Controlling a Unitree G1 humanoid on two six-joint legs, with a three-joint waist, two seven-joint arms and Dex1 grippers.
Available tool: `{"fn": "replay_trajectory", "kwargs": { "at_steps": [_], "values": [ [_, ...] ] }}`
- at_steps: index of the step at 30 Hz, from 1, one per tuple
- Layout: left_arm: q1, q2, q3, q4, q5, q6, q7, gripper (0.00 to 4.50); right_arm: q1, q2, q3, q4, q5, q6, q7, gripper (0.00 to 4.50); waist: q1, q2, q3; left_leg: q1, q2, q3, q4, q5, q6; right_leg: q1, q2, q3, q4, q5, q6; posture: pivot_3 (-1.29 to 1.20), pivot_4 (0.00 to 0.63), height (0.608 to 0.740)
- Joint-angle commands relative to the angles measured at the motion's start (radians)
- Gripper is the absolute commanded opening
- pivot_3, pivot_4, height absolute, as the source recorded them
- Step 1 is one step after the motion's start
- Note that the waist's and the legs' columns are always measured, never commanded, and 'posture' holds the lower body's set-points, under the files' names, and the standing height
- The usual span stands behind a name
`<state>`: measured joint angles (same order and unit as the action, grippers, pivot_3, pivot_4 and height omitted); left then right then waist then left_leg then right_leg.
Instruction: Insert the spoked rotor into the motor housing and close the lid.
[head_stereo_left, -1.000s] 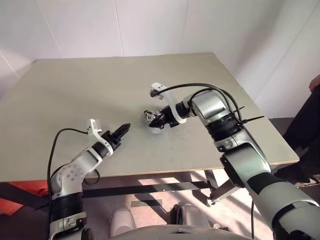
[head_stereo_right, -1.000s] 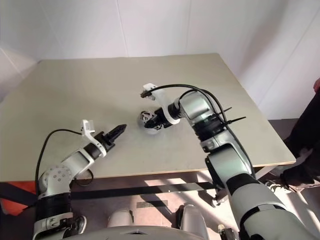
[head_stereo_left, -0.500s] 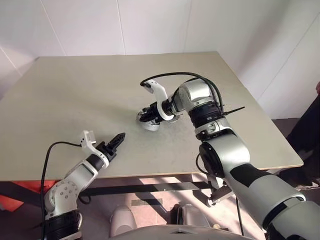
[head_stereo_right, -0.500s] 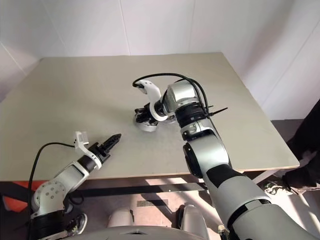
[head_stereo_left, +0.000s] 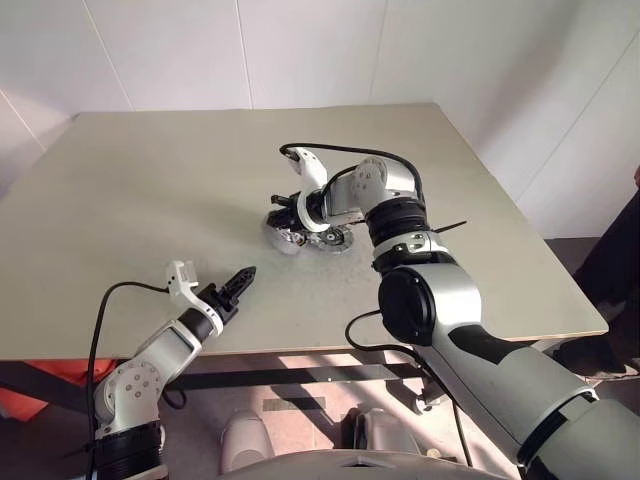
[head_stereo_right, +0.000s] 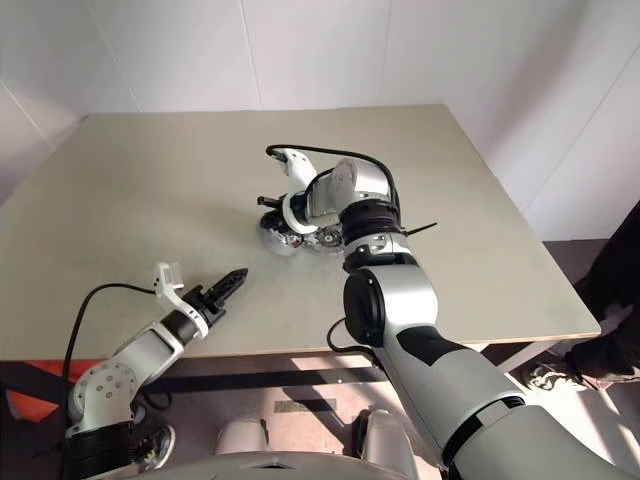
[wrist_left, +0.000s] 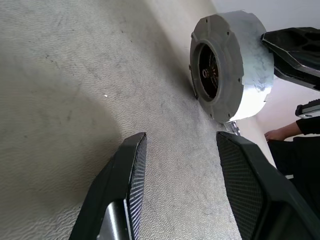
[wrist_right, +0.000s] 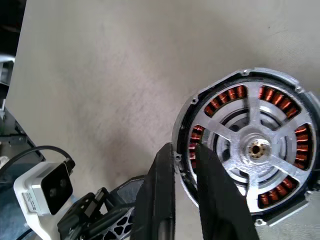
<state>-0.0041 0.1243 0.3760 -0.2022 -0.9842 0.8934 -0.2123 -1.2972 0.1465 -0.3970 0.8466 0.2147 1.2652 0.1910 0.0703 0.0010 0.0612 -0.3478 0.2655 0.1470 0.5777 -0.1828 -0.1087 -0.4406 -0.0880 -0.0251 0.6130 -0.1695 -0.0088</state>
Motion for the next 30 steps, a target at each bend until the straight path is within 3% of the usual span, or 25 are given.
{"fn": "replay_trajectory", "kwargs": {
  "at_steps": [1, 2, 10, 14, 17, 24, 30],
  "values": [
    [-0.03, 0.019, -0.003, -0.006, -0.019, -0.006, -0.01, 2.34, -0.051, 0.01, 0.014, -0.051, 0.051, -0.001, -0.006, 2.02, 0.0, 0.0, 0.0, 0.0, 0.0, 0.0, 0.0, 0.0, 0.0, 0.0, 0.0, 0.0, 0.0, 0.0, 0.0, 0.0, 0.0, 0.74],
    [-0.034, 0.023, -0.005, -0.001, -0.018, -0.005, -0.012, 2.34, -0.055, 0.008, 0.014, -0.054, 0.059, 0.004, -0.007, 2.29, 0.0, 0.0, 0.0, 0.0, 0.0, 0.0, 0.0, 0.0, 0.0, 0.0, 0.0, 0.0, 0.0, 0.0, 0.0, 0.0, 0.0, 0.74],
    [-0.112, 0.05, -0.028, 0.054, -0.008, 0.001, -0.022, 2.34, -0.035, -0.06, 0.097, -0.18, 0.127, -0.04, 0.125, 2.29, 0.004, 0.0, 0.0, 0.0, 0.0, 0.0, 0.0, 0.001, -0.002, 0.0, 0.0, 0.0, 0.001, 0.0, 0.0, 0.0, 0.0, 0.74],
    [-0.211, 0.043, -0.039, 0.112, -0.033, 0.025, -0.02, 2.34, 0.097, -0.161, 0.238, -0.351, 0.13, -0.121, 0.289, 2.29, 0.023, -0.001, -0.001, 0.001, 0.0, -0.001, 0.001, 0.002, -0.002, 0.003, 0.0, 0.0, 0.0, 0.0, 0.0, 0.0, 0.0, 0.74],
    [-0.309, 0.01, -0.007, 0.175, -0.118, 0.074, 0.014, 2.34, 0.192, -0.223, 0.258, -0.443, 0.123, -0.121, 0.28, 2.29, 0.035, -0.002, -0.001, 0.003, 0.0, -0.001, 0.001, 0.002, -0.003, 0.006, -0.001, 0.001, 0.0, 0.001, -0.001, 0.0, 0.0, 0.74],
    [-0.486, -0.008, -0.059, 0.374, -0.042, 0.064, -0.008, 2.34, 0.432, -0.327, 0.329, -0.679, 0.089, -0.176, 0.247, 2.29, 0.029, -0.002, -0.001, 0.001, -0.003, 0.0, 0.001, 0.003, -0.003, 0.006, -0.002, 0.001, 0.002, 0.001, -0.001, 0.0, 0.0, 0.74],
    [-0.595, -0.02, -0.043, 0.589, 0.056, 0.011, 0.029, 0.35, 0.508, -0.358, 0.252, -0.754, 0.107, -0.107, 0.166, 2.32, 0.028, -0.002, -0.001, 0.002, -0.004, 0.0, 0.002, 0.003, -0.003, 0.005, -0.003, 0.002, 0.003, 0.002, 0.0, 0.0, 0.0, 0.74]
  ]
}}
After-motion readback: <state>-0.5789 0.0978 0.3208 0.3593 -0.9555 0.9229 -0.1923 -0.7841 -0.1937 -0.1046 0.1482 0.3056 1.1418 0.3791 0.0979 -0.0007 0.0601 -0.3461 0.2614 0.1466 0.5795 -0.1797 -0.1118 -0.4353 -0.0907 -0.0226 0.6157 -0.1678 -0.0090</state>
